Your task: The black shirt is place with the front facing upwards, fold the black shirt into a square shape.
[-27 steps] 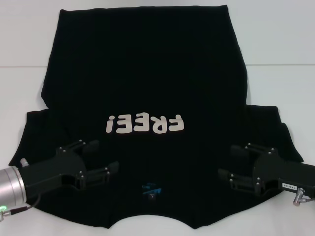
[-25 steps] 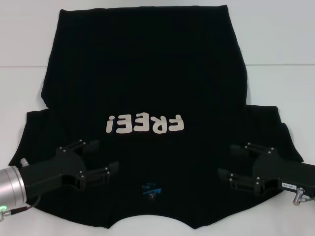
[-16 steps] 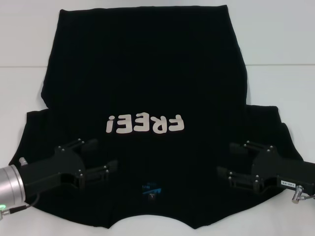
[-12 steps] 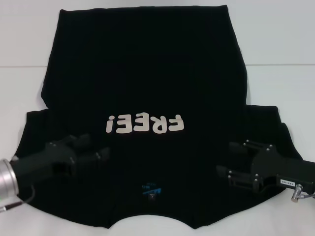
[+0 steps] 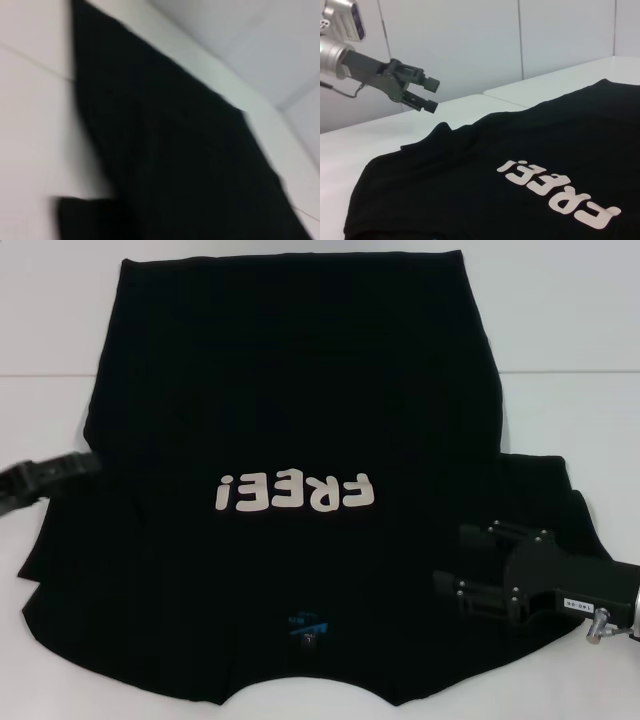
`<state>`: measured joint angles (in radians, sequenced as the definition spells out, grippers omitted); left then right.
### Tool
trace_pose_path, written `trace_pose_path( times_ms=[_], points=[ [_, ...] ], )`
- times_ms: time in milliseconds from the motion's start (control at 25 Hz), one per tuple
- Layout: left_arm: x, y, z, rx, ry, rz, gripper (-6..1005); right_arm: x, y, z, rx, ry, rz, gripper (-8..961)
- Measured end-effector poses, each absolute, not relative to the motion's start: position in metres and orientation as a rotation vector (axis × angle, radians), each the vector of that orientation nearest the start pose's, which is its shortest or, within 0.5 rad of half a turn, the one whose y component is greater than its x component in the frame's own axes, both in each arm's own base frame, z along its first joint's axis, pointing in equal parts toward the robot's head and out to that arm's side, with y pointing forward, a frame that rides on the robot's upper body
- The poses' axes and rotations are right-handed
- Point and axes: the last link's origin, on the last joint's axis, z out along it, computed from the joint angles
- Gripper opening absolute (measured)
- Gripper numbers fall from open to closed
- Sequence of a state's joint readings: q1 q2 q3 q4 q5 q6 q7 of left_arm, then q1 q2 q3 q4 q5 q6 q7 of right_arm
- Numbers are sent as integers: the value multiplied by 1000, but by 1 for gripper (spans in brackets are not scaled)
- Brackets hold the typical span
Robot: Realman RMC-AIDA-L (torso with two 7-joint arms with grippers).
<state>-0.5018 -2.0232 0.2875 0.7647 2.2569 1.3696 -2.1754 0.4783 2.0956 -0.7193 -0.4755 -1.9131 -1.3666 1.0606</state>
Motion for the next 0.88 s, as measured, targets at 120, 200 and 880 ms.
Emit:
trace_pose_path(
  times_ms=[120,200,880],
  points=[
    [-355,350,95,-1828,-1643,-663,876,293,316,-37,-2620,511,622,793],
    [-363,356,95,-1779,-1639,-598,876,292,317,-37,-2621,515,624,793],
    [-377,361,66,-1755,-1574,-491,876,291,318,-37,-2622,526,627,793]
  ],
)
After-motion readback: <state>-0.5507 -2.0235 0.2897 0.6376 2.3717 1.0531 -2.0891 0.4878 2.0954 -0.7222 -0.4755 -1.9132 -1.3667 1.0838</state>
